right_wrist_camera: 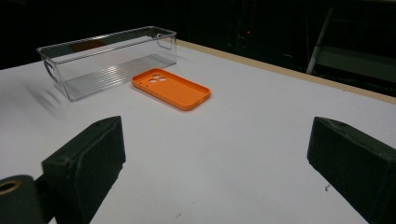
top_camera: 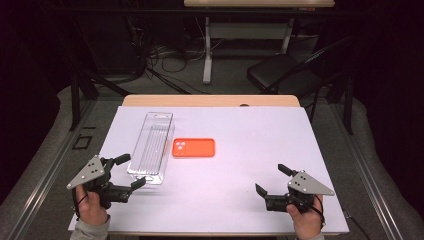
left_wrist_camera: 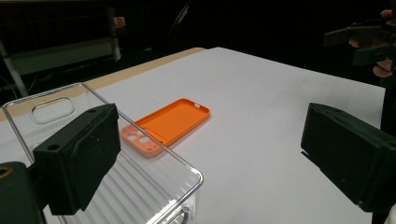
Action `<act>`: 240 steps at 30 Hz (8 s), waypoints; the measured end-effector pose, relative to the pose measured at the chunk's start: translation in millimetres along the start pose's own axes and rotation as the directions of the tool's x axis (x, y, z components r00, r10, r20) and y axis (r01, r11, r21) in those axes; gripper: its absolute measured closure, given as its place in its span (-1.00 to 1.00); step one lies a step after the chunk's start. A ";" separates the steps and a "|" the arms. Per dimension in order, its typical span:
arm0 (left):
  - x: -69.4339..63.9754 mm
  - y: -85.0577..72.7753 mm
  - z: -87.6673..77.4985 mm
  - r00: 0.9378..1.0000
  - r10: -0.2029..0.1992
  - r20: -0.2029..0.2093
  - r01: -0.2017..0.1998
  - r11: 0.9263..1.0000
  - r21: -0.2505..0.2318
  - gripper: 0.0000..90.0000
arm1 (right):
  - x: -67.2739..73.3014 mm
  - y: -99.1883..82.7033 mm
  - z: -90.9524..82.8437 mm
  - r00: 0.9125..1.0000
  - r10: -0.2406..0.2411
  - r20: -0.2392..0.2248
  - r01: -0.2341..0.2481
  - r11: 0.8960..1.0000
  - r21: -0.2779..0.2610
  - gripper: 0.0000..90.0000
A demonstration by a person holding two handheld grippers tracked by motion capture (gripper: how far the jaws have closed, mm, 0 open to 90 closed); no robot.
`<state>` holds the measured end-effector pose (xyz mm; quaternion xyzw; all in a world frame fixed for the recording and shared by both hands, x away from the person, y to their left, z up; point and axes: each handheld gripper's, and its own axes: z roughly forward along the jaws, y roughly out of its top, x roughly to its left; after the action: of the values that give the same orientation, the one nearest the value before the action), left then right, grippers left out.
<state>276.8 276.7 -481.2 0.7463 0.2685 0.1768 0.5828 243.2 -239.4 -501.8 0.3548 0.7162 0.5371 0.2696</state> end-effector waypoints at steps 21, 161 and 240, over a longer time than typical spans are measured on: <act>10.7 2.5 0.4 0.999 -0.049 -0.014 0.049 0.999 0.003 -0.89 | -2.5 0.1 8.4 1.000 0.019 -0.005 -0.019 0.999 0.045 -0.91; 82.9 79.2 87.2 0.972 -0.201 -0.119 0.221 0.956 0.191 -0.91 | 4.4 93.1 248.8 0.955 -0.129 -0.267 0.268 0.761 0.590 0.01; 89.4 75.5 81.2 0.965 -0.223 -0.134 0.245 0.952 0.182 -0.87 | 56.6 64.5 279.3 0.580 -0.553 -0.598 0.811 0.322 0.489 0.44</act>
<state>409.2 254.7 -433.7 0.7520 0.4037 0.1204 0.5070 437.4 -21.7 -517.6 -0.0053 0.9783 0.0875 0.1877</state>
